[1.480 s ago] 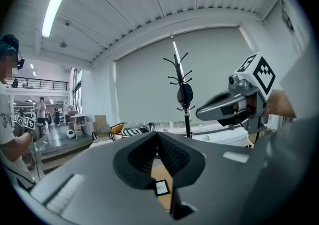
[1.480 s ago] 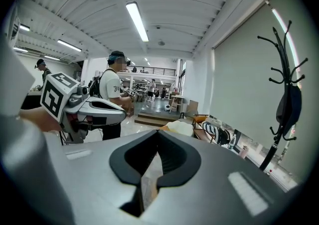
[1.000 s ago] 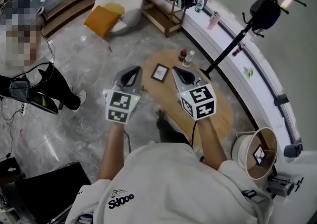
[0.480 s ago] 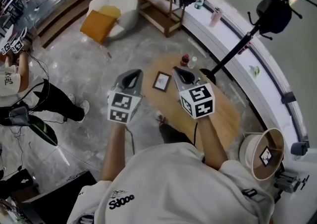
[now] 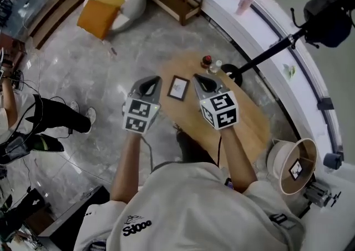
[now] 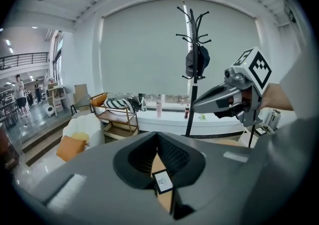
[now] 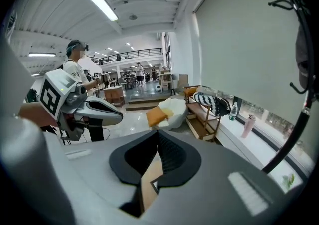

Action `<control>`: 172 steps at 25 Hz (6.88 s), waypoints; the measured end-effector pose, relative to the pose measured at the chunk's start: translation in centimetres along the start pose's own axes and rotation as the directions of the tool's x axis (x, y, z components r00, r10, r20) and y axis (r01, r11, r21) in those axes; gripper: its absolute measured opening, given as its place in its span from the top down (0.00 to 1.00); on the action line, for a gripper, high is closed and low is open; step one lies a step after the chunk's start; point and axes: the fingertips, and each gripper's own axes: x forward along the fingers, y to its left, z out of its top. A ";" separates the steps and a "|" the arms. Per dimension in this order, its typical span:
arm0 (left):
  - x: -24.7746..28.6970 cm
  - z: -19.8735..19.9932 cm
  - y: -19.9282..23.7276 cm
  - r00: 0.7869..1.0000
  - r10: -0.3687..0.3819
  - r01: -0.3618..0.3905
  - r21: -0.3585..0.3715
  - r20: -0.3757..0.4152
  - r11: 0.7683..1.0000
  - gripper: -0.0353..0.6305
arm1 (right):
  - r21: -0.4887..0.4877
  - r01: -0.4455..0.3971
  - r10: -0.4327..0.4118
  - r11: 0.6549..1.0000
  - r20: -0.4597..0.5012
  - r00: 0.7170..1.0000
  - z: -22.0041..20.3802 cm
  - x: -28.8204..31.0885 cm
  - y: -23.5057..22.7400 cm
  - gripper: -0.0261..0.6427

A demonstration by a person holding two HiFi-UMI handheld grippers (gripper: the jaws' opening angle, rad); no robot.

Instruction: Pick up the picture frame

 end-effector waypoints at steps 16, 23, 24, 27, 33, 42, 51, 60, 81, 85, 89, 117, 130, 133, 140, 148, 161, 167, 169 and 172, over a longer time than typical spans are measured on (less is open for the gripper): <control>16.3 -12.3 4.0 0.969 -0.096 0.076 -0.098 -0.228 0.992 0.85 | 0.223 0.028 0.019 0.975 -0.206 0.978 -12.7 13.8 -7.8 0.89; 21.6 -19.5 3.8 0.941 -0.142 0.100 -0.147 -0.307 0.984 0.84 | 0.320 0.033 0.069 0.947 -0.300 0.952 -20.2 18.3 -8.5 0.83; 22.2 -20.6 3.6 0.935 -0.153 0.108 -0.154 -0.320 0.982 0.84 | 0.324 0.036 0.072 0.945 -0.316 0.946 -21.3 18.8 -8.5 0.83; 24.1 -23.6 3.4 0.918 -0.176 0.116 -0.183 -0.355 0.976 0.83 | 0.345 0.059 0.073 0.937 -0.357 0.931 -24.2 20.7 -9.0 0.83; 27.2 -29.0 3.1 0.891 -0.201 0.103 -0.249 -0.408 0.963 0.82 | 0.408 0.100 0.087 0.907 -0.415 0.906 -29.2 24.4 -10.0 0.83; 29.5 -36.5 0.5 0.837 -0.241 0.107 -0.285 -0.492 0.953 0.81 | 0.486 0.184 0.094 0.854 -0.492 0.865 -35.9 28.3 -10.3 0.79; 30.9 -41.8 -0.7 0.794 -0.222 0.098 -0.242 -0.566 0.965 0.78 | 0.519 0.272 0.080 0.810 -0.558 0.826 -41.0 30.0 -11.4 0.77; 31.1 -44.1 -0.8 0.775 -0.221 0.077 -0.259 -0.592 0.963 0.76 | 0.472 0.282 0.066 0.835 -0.595 0.801 -42.1 31.2 -11.6 0.77; 29.8 -43.1 -0.8 0.814 -0.206 0.009 -0.343 -0.543 0.939 0.82 | 0.465 0.280 0.065 0.840 -0.599 0.798 -42.4 31.8 -11.0 0.80; 28.1 -41.6 -0.8 0.830 -0.184 -0.018 -0.356 -0.526 0.934 0.82 | 0.471 0.264 0.066 0.842 -0.576 0.815 -40.7 30.6 -10.3 0.80; 25.7 -39.7 -0.6 0.853 -0.154 -0.048 -0.368 -0.499 0.928 0.82 | 0.460 0.232 0.065 0.857 -0.544 0.836 -38.1 29.3 -9.0 0.80; 0.6 -19.3 -6.1 0.964 0.115 -0.181 -0.275 -0.240 0.944 0.83 | 0.364 0.044 0.029 0.930 -0.193 0.981 -15.4 5.2 3.5 0.82; -10.1 -10.5 -8.5 0.964 0.259 -0.264 -0.194 -0.051 0.945 0.83 | 0.203 -0.031 0.026 0.979 0.027 0.999 -6.6 -5.8 9.2 0.82; -13.4 -9.2 -9.0 0.961 0.277 -0.273 -0.172 0.002 0.947 0.83 | 0.168 -0.034 0.021 0.985 0.078 0.997 -5.0 -8.6 11.6 0.82; -19.0 -4.5 -10.0 0.935 0.332 -0.317 -0.124 0.123 0.940 0.83 | 0.055 -0.037 0.024 0.998 0.209 0.978 -0.3 -14.3 14.8 0.82; -25.2 0.2 -11.2 0.885 0.383 -0.384 -0.050 0.264 0.922 0.83 | -0.039 -0.038 0.049 0.999 0.335 0.941 3.8 -19.9 18.2 0.82; -30.9 4.4 -13.4 0.822 0.410 -0.448 0.004 0.395 0.894 0.83 | -0.126 -0.033 0.088 0.991 0.462 0.882 7.0 -26.2 21.0 0.83; -32.3 4.9 -13.4 0.809 0.420 -0.462 0.003 0.412 0.887 0.83 | -0.148 -0.034 0.102 0.988 0.476 0.873 7.7 -27.1 22.0 0.83; -32.6 4.8 -13.3 0.805 0.423 -0.465 0.000 0.415 0.885 0.83 | -0.162 -0.031 0.106 0.986 0.476 0.873 7.8 -27.3 22.4 0.84; -32.9 4.9 -13.2 0.802 0.424 -0.465 -0.007 0.421 0.885 0.83 | -0.168 -0.031 0.109 0.985 0.478 0.872 8.0 -27.4 22.7 0.84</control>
